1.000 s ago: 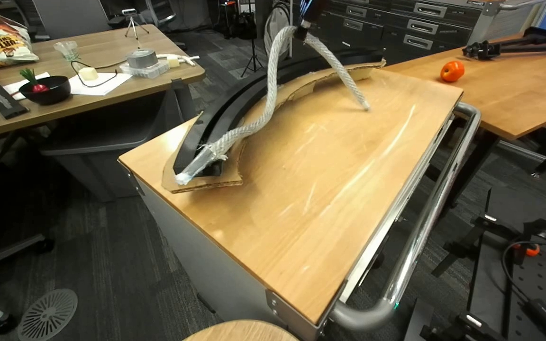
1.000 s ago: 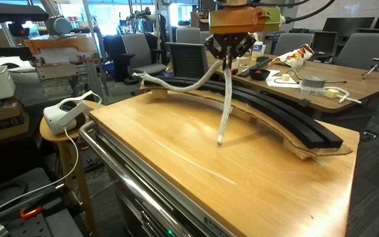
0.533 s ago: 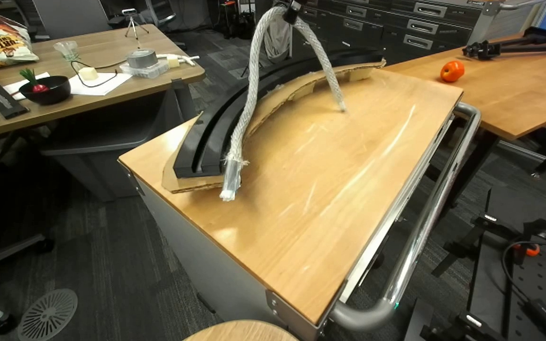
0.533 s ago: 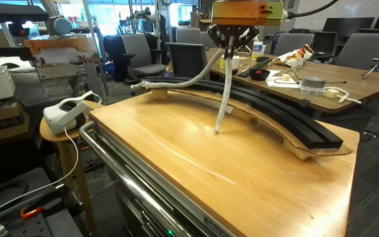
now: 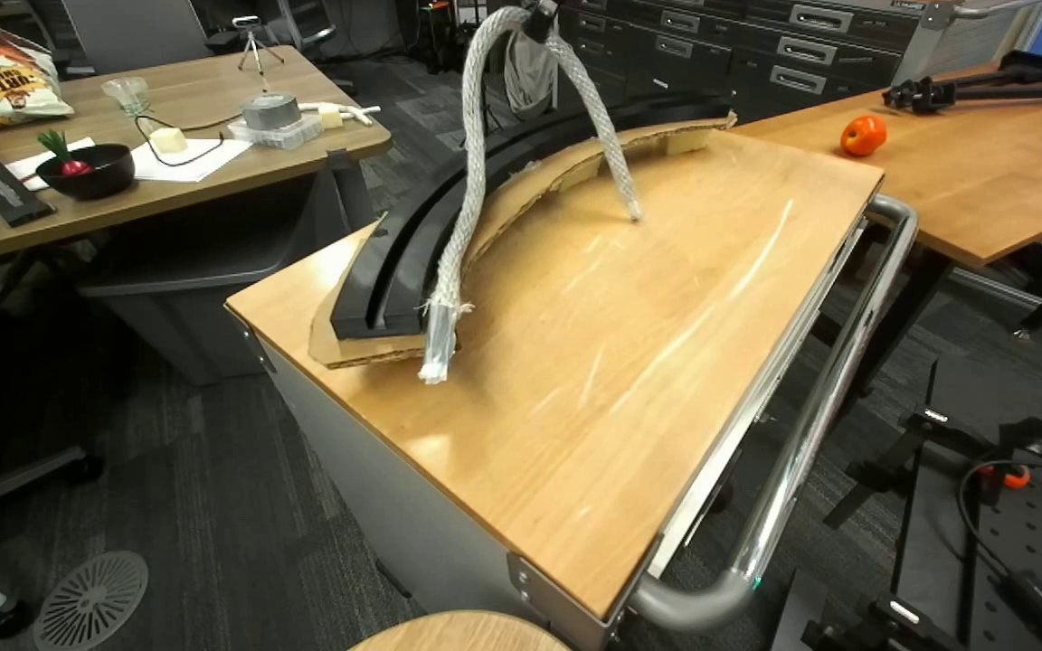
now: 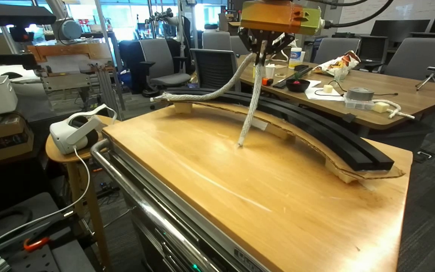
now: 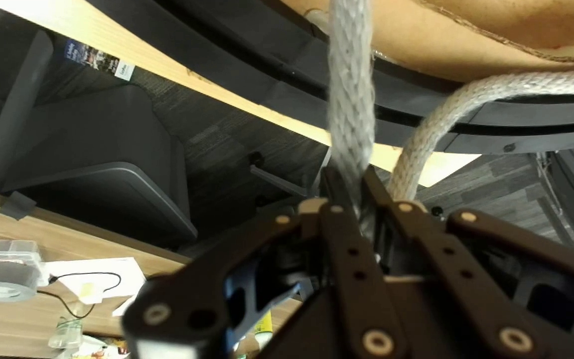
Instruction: Put the white rope on the black board
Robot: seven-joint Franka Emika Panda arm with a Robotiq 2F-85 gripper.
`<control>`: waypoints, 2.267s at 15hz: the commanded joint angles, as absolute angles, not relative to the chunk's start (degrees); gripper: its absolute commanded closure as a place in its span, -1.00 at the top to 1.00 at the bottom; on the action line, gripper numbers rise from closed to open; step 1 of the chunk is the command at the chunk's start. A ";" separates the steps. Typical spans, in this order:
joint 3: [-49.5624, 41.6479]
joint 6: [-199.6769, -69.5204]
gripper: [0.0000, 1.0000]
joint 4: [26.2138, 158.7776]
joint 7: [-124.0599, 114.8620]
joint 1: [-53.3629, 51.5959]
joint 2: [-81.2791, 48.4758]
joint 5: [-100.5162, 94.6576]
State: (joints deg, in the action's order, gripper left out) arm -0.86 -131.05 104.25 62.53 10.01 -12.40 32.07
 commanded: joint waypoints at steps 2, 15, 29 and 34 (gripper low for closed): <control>-1.33 -132.27 -0.94 101.76 59.48 9.15 -13.77 26.39; -2.42 -139.91 -0.94 104.74 49.38 5.30 -16.10 -6.23; -3.32 -140.57 -0.28 104.90 38.38 2.59 -21.08 -31.91; -0.29 -138.95 0.34 107.24 43.57 5.63 -16.39 -22.98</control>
State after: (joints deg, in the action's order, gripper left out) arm -2.16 -139.69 105.19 39.37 3.73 -20.58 -28.54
